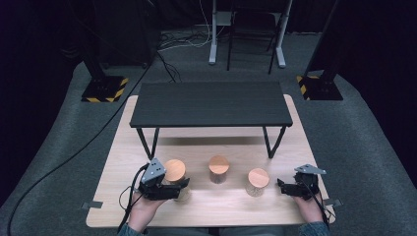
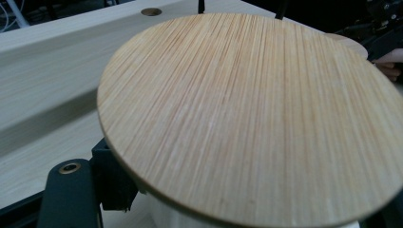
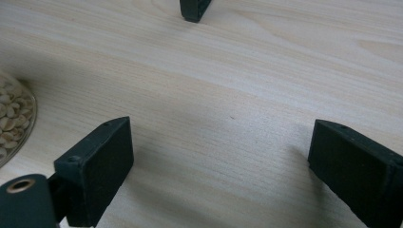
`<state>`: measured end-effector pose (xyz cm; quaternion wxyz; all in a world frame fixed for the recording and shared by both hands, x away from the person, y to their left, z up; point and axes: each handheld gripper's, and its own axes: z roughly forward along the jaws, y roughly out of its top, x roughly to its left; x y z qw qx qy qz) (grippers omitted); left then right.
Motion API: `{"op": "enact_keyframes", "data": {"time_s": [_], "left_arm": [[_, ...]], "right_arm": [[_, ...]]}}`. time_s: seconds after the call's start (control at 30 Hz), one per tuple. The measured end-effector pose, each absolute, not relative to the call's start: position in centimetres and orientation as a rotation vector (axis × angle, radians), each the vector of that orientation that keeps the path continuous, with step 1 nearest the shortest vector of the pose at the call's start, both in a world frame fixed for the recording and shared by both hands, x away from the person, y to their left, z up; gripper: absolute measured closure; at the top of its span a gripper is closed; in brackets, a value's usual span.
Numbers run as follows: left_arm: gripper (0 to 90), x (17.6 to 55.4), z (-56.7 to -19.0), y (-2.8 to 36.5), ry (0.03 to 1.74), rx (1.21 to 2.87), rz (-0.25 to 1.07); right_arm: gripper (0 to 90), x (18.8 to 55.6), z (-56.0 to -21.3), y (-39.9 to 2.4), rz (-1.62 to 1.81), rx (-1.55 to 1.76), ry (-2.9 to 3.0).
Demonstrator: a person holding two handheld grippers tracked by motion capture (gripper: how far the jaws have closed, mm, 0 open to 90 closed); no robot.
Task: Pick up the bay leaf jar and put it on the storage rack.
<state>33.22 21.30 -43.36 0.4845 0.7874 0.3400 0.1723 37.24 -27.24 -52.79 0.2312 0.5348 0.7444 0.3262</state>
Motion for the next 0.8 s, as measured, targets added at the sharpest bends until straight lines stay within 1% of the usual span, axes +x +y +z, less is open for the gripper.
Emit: {"op": "enact_keyframes", "data": {"time_s": [0.3, 0.8], "left_arm": [[24.9, 33.2, -41.6, 21.6, 0.814, 1.908, 0.447], [25.0, 33.6, -39.8, 21.7, 0.831, 1.903, 0.477]], "right_arm": [[7.0, 37.2, -52.8, -27.2, 0.897, 1.47, 2.047], [7.0, 37.2, -52.8, -27.2, 0.899, 1.467, 2.05]]}}
